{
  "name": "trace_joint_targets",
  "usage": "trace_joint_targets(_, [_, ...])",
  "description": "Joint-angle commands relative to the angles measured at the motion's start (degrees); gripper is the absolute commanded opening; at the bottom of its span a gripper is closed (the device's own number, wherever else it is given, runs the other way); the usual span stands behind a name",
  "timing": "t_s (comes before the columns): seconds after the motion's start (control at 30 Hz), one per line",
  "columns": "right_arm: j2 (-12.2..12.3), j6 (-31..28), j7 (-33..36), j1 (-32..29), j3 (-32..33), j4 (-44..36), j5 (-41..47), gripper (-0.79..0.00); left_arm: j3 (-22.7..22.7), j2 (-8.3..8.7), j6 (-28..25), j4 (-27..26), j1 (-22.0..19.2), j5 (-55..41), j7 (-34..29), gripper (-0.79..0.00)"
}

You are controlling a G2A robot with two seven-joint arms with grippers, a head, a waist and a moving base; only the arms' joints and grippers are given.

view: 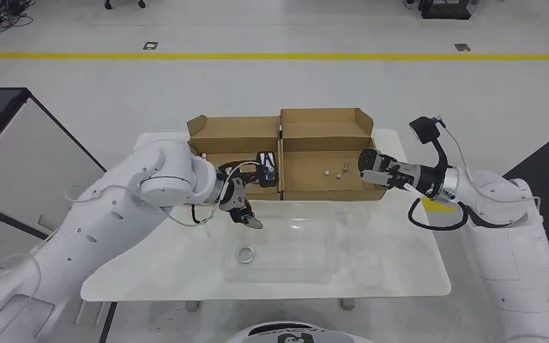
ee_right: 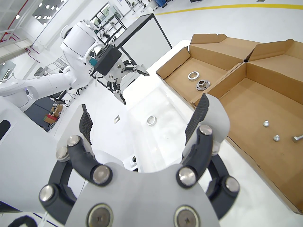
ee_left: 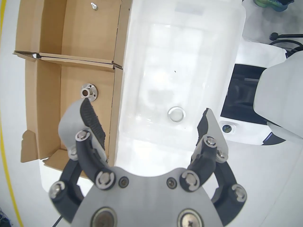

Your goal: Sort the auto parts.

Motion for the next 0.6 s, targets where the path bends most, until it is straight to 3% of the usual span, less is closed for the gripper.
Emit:
trace_joint_targets(0.0, [0.0, 0.0, 0.0, 0.0, 0.0, 0.0, 0.0, 0.0, 0.0, 0.0, 0.0, 0.0, 0.0, 0.0, 0.0, 0.0])
trace_joint_targets(0.23, [0.0, 0.0, 0.0, 0.0, 0.0, 0.0, 0.0, 0.0, 2.1, -0.07, -1.46, -2.31, 0.81, 0.47, 1.46, 0.0])
trace_joint_targets(0.37, [0.0, 0.0, 0.0, 0.0, 0.0, 0.0, 0.0, 0.0, 9.99, -0.01, -2.65, -5.07, -2.82, -0.41, 2.64, 0.0])
trace_joint_targets(0.57, [0.0, 0.0, 0.0, 0.0, 0.0, 0.0, 0.0, 0.0, 24.71, -0.5, -0.92, -5.14, -13.3, -1.11, 0.91, 0.0])
